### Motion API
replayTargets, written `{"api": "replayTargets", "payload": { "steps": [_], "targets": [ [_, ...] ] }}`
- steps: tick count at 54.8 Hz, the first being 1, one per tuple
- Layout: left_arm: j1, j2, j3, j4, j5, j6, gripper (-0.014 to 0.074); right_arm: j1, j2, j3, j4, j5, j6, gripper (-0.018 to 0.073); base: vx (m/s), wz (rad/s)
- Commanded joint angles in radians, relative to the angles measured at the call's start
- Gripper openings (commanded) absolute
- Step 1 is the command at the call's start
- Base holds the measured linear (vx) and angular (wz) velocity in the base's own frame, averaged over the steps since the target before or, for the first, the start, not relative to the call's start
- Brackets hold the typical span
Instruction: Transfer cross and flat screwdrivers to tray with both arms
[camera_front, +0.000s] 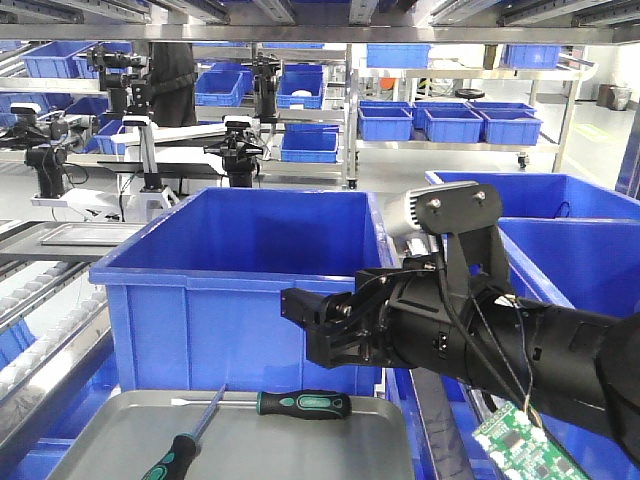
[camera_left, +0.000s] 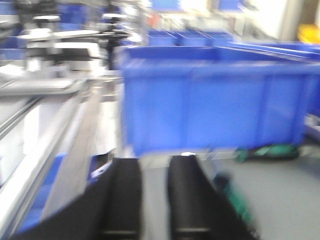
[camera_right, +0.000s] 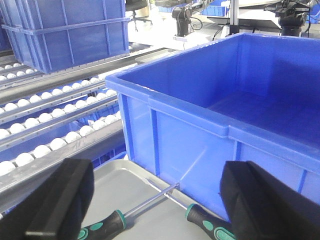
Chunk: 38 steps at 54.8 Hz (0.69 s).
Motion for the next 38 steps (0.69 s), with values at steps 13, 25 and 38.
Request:
{"api": "replayTargets", "payload": {
  "steps": [13, 25, 38],
  "targets": [
    [0.168, -0.381, 0.269, 0.021, -0.094, -0.059, -0.0008, -0.006, -0.032, -0.036, 0.013, -0.043, -0.012, 0.0586, 0.0, 0.01],
    [0.174, -0.4, 0.277, 0.021, -0.025, -0.059, -0.0007, -0.006, -0.032, -0.036, 0.016, -0.043, -0.012, 0.0586, 0.0, 0.0],
    [0.174, -0.4, 0.277, 0.021, -0.022, -0.059, -0.0006, -0.006, -0.032, -0.036, 0.016, -0.043, -0.012, 0.0586, 0.0, 0.0]
  ]
}}
